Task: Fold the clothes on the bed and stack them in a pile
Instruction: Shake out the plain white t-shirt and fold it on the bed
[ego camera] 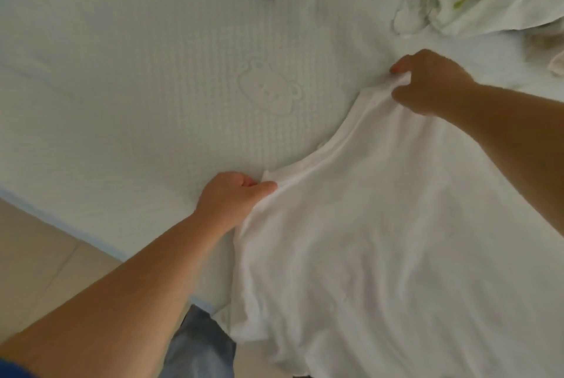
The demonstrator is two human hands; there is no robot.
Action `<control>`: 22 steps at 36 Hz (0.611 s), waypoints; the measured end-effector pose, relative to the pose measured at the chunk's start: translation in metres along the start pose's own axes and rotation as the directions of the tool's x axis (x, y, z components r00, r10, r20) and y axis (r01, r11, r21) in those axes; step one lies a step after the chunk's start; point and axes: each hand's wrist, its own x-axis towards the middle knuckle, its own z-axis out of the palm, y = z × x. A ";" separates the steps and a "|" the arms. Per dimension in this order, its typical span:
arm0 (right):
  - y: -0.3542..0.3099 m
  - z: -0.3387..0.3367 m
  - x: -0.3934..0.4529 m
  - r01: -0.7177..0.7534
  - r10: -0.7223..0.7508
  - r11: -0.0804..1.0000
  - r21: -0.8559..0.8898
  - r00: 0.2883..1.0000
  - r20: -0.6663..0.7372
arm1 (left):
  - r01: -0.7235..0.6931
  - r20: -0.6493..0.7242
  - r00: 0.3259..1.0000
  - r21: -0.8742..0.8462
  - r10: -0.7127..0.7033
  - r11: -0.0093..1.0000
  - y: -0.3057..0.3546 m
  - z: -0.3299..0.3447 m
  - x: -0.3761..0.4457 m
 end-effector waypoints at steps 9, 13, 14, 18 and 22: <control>-0.017 0.003 0.016 0.111 -0.098 0.976 -0.186 0.992 0.079 | -0.164 -0.130 0.980 -0.084 0.153 0.983 0.010 -0.006 -0.004; -0.026 -0.005 0.019 0.088 -0.085 0.996 0.035 0.994 -0.069 | -0.210 -0.258 0.948 -0.076 0.185 0.975 0.007 -0.019 -0.002; -0.030 -0.008 0.022 0.077 -0.070 0.994 0.081 0.993 -0.091 | -0.222 -0.301 0.936 -0.093 0.185 0.970 0.007 -0.024 0.002; -0.052 -0.022 0.041 0.086 -0.042 0.979 0.187 0.973 -0.226 | -0.281 -0.447 0.871 -0.113 0.204 0.953 0.015 -0.055 0.026; -0.076 -0.027 0.060 0.038 0.062 0.952 0.302 0.947 -0.316 | -0.275 -0.503 0.845 -0.112 0.184 0.955 0.019 -0.082 0.058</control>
